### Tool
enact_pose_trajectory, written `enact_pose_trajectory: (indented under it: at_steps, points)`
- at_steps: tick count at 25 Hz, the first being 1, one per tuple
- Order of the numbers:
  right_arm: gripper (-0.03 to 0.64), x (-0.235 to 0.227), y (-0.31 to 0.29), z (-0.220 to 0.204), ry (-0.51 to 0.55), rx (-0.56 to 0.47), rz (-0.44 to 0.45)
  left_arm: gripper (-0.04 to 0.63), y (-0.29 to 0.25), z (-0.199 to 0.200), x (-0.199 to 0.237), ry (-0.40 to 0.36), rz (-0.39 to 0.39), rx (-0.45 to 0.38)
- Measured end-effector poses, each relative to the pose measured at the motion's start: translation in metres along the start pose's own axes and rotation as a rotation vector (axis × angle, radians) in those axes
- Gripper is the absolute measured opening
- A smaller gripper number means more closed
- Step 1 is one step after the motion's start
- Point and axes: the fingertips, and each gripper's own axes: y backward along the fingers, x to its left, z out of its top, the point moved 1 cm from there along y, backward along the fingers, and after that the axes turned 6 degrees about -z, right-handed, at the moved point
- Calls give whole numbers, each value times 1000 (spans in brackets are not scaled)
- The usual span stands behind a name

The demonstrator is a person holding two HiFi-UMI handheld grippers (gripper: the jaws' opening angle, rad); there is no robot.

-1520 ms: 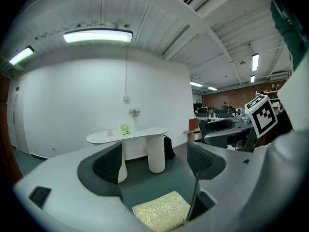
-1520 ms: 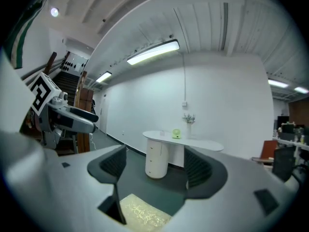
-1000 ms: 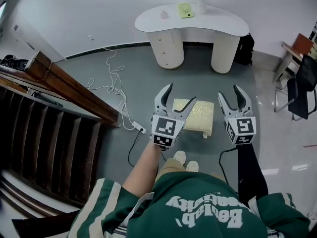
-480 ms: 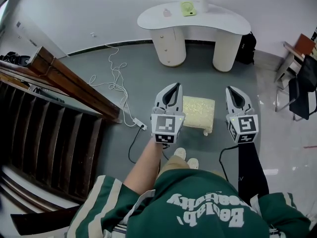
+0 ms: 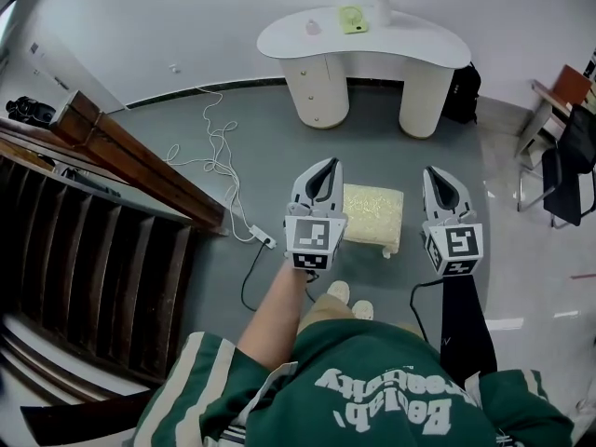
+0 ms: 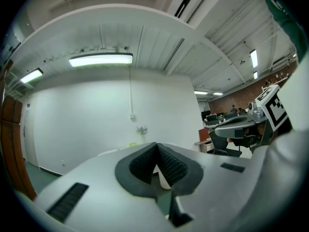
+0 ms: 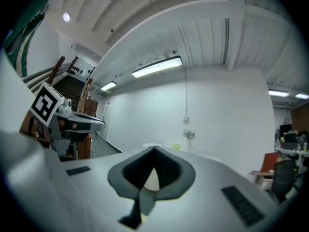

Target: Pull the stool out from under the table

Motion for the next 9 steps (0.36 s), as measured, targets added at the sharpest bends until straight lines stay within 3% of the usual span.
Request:
enact_pose_trajectory:
  at_steps: [9]
  points:
    - [3,2,-13,-4,8,-4,-4,3,-8,3,5,-7,-13,-22]
